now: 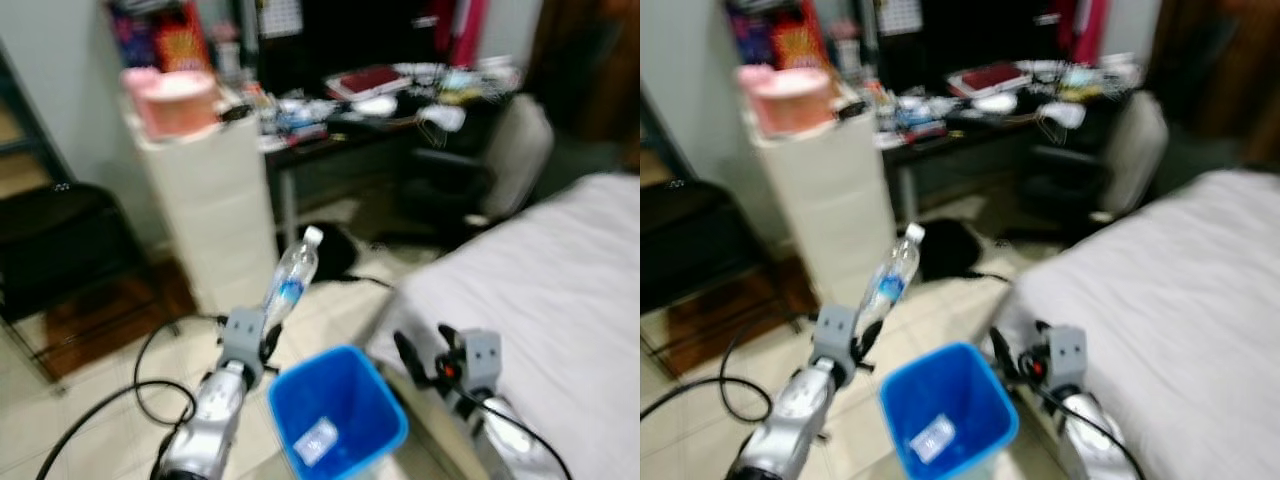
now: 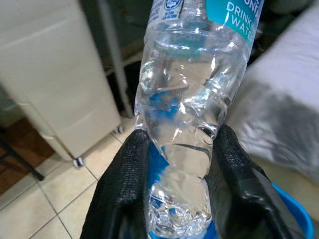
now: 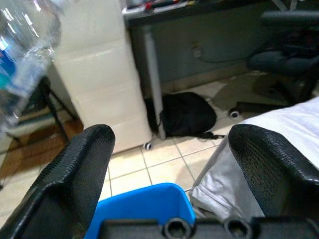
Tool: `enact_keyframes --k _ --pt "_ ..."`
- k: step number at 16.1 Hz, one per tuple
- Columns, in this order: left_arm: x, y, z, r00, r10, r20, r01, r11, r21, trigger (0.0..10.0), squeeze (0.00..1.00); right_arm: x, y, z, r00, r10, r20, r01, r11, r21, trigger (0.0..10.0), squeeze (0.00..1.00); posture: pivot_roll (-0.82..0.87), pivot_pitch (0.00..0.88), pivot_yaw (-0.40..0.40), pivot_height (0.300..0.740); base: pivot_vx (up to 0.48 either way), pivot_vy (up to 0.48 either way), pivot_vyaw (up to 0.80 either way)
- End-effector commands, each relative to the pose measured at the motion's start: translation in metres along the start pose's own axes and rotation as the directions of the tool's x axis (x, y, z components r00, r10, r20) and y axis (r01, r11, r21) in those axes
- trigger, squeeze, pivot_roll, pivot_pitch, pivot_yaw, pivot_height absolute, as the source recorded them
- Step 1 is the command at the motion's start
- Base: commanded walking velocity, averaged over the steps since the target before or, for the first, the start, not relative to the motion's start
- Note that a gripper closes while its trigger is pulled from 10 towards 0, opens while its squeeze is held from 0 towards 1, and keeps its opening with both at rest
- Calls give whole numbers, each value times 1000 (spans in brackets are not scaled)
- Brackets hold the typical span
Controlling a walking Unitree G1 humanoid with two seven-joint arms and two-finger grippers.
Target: Clean up the room
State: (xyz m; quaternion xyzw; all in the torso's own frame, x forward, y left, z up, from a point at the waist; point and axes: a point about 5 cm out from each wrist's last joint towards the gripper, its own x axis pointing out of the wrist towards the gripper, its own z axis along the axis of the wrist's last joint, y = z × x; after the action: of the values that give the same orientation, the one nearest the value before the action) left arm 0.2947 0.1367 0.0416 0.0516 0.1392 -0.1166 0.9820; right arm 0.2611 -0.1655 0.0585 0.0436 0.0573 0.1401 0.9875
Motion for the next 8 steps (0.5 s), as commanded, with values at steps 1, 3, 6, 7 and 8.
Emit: enact_keyframes --k 1,3,6,7,8 --pt "5 -5 11 998 -27 48 27 1000 0 10000 0 -3 -1 -1 1000 -4 -9 4 1000 -8 10000 0 -56 56 42 740 0 0 -800" --pt "8 -20 3 996 -91 16 91 996 -6 10000 0 -8 -2 -1 1000 -11 -10 11 1000 -15 10000 0 -74 72 40 740 0 0 -800" --pt "18 -7 -7 998 -38 -55 41 998 53 10000 0 -16 1 -2 1000 2 -20 -3 1000 -27 10000 0 -103 99 34 740 0 0 -267" --pt "22 13 -7 995 60 -83 -49 990 131 10000 0 -23 1 0 1000 6 -21 -6 1000 -31 10000 0 -121 124 30 740 0 0 0" --pt "22 27 -8 986 132 -102 -116 982 150 10000 0 -31 -1 1 999 1 -32 -2 999 -37 10000 0 -151 154 15 740 0 0 0"
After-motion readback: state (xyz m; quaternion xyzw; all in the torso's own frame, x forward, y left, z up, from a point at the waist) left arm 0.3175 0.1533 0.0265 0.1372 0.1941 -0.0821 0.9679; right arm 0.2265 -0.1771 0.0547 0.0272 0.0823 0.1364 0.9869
